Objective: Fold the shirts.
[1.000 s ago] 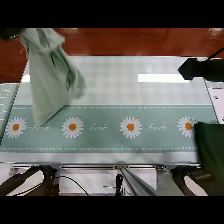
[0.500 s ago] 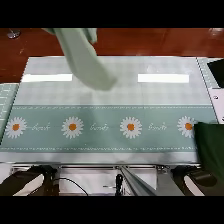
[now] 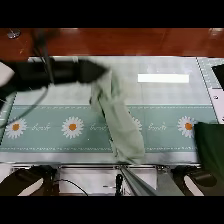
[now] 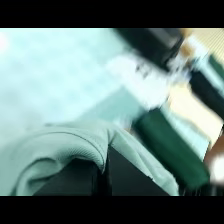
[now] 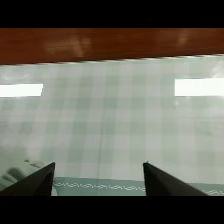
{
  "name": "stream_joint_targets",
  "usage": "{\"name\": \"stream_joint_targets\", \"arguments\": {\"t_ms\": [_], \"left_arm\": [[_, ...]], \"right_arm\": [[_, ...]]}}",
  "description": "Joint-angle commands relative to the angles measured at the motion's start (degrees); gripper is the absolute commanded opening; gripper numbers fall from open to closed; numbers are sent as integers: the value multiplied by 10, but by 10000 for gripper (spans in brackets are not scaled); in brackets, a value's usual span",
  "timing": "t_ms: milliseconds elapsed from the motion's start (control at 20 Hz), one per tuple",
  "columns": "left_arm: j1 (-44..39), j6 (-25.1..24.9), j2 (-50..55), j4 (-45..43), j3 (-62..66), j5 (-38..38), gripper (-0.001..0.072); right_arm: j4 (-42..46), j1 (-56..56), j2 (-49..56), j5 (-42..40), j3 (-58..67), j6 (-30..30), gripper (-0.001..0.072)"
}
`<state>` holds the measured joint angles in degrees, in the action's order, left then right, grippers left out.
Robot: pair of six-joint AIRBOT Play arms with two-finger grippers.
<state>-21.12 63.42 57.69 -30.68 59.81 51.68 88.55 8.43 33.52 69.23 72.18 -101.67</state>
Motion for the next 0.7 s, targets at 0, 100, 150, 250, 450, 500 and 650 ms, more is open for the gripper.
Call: {"name": "stream_joint_targets", "arguments": {"t_ms": [0,100,150,250,450,500,650], "left_arm": [[23,2,-10,-24,-208,104,24],[38,3,-4,-36,-263,120,30],[51,3,-4,-46,-273,120,185],[86,28,-4,-100,-254,128,700],[245,122,-14,-244,-118,198,699],[293,130,-25,-254,-100,210,698],[396,167,-77,-255,-164,224,698]], "right_arm": [[-13,0,19,7,-12,-5,621],[-47,0,50,8,-32,-4,621],[-74,0,71,11,-48,2,622],[-100,0,119,4,-83,25,622],[-52,-99,170,10,-59,36,623],[-41,-154,162,18,-58,42,623],[-48,-313,128,43,-116,62,623]]}}
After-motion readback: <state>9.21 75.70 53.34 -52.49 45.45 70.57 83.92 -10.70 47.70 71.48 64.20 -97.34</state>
